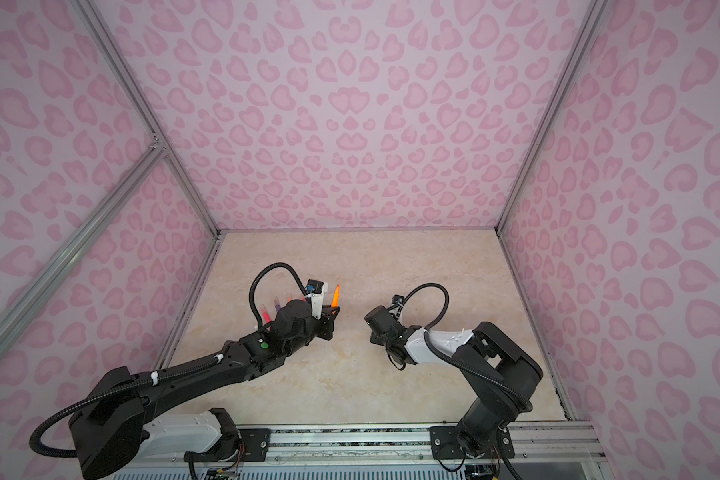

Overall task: Insert the pens into the pen caps
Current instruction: 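Lower the right gripper onto the clear cap and close on it, then lift the clear cap with the right gripper toward the orange marker tip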

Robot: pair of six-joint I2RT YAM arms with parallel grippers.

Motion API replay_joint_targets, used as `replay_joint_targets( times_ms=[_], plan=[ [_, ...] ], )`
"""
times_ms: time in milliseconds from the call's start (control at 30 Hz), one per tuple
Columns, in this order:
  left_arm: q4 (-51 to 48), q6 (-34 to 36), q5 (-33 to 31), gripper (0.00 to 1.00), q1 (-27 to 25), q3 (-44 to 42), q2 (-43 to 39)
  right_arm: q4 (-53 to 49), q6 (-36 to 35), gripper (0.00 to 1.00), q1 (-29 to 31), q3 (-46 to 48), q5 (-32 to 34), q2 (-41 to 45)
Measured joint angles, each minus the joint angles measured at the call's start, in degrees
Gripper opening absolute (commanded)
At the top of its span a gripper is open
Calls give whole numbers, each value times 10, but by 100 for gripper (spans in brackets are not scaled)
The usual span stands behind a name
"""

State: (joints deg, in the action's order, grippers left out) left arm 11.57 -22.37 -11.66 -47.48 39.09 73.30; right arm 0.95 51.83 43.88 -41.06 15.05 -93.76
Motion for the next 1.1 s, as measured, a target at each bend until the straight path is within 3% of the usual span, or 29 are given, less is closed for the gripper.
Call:
replay_joint_targets(
  times_ms=[833, 1100],
  plan=[
    [-12, 0, 8, 3, 0, 7, 4, -71, -30, 36, 11, -61, 58, -51],
    [-12, 0, 10, 3, 0, 11, 8, -85, -29, 26, 14, -61, 70, -50]
  ],
)
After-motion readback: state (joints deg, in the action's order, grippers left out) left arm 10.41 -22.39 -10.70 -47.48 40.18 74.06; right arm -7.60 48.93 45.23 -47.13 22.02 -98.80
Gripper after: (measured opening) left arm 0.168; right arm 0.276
